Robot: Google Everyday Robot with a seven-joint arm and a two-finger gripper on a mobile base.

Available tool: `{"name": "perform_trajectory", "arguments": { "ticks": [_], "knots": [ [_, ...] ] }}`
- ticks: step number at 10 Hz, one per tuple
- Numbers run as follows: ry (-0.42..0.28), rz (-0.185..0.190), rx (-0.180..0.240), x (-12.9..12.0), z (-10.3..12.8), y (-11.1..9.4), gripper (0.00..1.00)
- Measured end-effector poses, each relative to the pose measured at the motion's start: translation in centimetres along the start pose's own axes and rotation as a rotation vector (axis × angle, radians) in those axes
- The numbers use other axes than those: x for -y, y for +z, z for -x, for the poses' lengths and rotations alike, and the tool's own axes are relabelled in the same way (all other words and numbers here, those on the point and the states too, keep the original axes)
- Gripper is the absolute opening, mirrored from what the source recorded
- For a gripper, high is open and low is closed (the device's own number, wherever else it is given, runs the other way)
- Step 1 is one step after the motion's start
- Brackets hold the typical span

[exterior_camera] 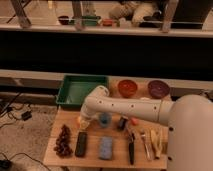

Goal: Place apple in paper cup

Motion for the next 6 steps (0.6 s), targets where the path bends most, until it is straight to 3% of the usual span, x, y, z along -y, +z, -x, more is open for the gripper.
{"name": "perform_trajectory", "arguments": {
  "ticks": [4, 6],
  "knots": [
    [0.0, 0.0, 0.0, -0.01, 0.0, 0.01, 0.26],
    [0.001, 0.001, 0.0, -0.03, -0.01, 0.02, 0.09]
  ]
}}
